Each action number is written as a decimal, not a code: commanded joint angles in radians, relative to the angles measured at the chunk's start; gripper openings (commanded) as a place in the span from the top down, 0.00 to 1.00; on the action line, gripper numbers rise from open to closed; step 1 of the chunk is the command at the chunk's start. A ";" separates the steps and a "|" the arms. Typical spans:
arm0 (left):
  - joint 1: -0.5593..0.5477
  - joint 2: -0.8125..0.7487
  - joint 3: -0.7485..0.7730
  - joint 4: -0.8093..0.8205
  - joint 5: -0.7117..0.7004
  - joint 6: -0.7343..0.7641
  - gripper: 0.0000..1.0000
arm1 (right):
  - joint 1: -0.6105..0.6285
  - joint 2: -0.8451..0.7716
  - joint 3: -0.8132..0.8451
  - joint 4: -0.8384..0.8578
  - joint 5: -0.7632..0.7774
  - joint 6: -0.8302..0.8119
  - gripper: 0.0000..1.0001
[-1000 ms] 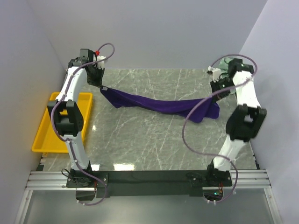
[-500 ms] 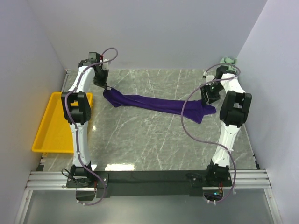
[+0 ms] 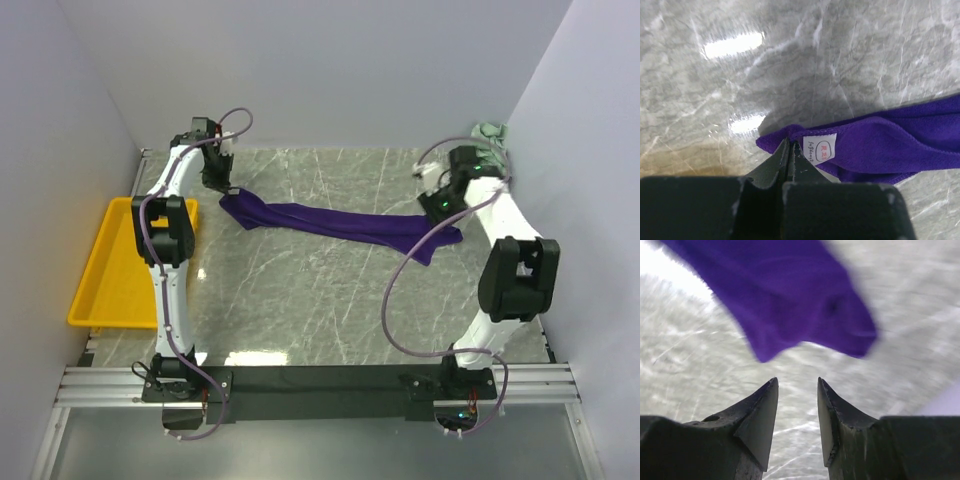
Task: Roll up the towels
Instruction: Flatten the towel, then fold the towel
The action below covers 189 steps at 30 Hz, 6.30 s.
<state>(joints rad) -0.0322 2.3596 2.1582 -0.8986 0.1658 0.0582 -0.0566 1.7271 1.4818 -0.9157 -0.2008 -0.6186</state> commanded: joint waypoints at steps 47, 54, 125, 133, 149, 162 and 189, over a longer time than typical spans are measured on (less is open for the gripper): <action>0.063 -0.682 -0.286 0.188 -0.065 0.144 1.00 | -0.183 -0.321 0.269 -0.052 -0.040 0.082 1.00; 0.090 -1.012 -0.592 0.179 -0.060 0.242 1.00 | -0.206 -0.618 0.082 -0.037 -0.022 0.060 1.00; 0.084 -0.611 -0.911 0.101 0.140 0.235 0.65 | -0.026 -0.060 -0.291 -0.055 0.027 0.128 0.79; 0.014 -0.652 -1.081 0.179 0.054 0.224 0.66 | 0.008 -0.038 -0.437 0.041 0.135 0.141 0.79; 0.006 -0.734 -1.242 0.199 -0.218 0.279 0.72 | 0.003 0.009 -0.489 0.112 0.386 0.109 0.80; -0.037 -0.683 -1.166 0.152 -0.134 0.252 0.71 | -0.028 -0.055 -0.548 0.106 0.440 0.057 0.81; 0.029 -0.208 -0.189 0.167 0.020 0.144 0.57 | -0.061 0.373 0.437 -0.015 0.098 0.184 0.54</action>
<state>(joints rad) -0.0017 2.1330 1.9152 -0.7738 0.1864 0.2367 -0.1123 2.0563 1.8568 -0.9279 -0.0956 -0.4587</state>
